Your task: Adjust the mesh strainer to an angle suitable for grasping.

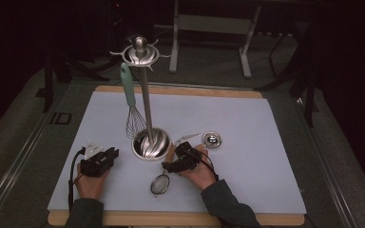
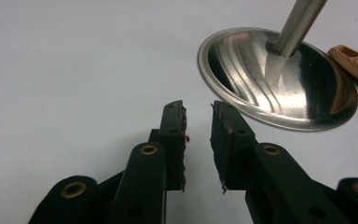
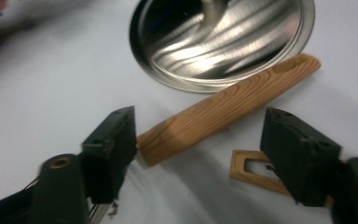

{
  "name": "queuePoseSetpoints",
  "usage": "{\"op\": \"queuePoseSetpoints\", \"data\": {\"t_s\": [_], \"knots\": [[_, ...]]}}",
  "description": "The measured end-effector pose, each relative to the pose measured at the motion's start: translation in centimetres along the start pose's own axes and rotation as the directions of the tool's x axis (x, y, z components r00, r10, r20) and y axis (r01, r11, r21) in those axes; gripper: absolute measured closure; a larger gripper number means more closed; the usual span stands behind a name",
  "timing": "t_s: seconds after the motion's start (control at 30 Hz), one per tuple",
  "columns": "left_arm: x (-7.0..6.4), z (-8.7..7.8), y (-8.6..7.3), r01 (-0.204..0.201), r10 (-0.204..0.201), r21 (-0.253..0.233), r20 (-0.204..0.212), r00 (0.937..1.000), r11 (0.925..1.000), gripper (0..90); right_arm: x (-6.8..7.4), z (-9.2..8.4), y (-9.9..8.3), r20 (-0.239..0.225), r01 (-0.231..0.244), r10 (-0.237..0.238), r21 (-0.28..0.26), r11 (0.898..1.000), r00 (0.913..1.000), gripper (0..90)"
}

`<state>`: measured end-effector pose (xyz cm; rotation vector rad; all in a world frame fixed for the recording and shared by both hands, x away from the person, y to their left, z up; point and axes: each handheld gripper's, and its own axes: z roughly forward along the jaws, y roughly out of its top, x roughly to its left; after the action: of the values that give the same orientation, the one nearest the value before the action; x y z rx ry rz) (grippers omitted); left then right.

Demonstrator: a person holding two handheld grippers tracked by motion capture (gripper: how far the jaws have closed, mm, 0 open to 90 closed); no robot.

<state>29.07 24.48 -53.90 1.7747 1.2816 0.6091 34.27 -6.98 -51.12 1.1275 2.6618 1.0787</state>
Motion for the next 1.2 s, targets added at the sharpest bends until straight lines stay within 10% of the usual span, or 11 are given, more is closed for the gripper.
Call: {"op": "queuePoseSetpoints", "data": {"t_s": [0.4, 0.7, 0.77, 1.07, 1.2], "knots": [[0.0, 0.0, 0.0, -0.001, 0.001, 0.003, -0.001, 1.0000, 1.0000, 74.5, 0.6, 1.3, 0.9, 0.056, -0.007, 0.002, 0.097, 0.995, 0.9984, 27.9], [0.0, 0.0, 0.0, -0.001, 0.001, 0.004, -0.002, 1.0000, 1.0000, 74.5, 0.6, 1.1, 0.8, 0.054, -0.007, 0.001, 0.121, 0.993, 0.9985, 31.7], [0.0, 0.0, 0.0, -0.001, 0.001, 0.004, -0.002, 1.0000, 1.0000, 74.4, 0.6, 1.0, 0.8, 0.004, -0.013, 0.012, 0.140, 0.990, 0.9999, 43.8], [0.0, 0.0, 0.0, 0.001, -0.001, 0.004, 0.001, 1.0000, 1.0000, 74.0, 1.0, 0.7, 0.9, -0.010, 0.084, -0.084, 0.200, 0.976, 0.9964, 61.1], [0.0, 0.0, 0.0, 0.001, -0.001, 0.002, 0.000, 1.0000, 1.0000, 73.8, 1.1, 0.0, 0.7, 0.005, 0.170, -0.177, 0.245, 0.954, 0.9842, 71.0]]}}
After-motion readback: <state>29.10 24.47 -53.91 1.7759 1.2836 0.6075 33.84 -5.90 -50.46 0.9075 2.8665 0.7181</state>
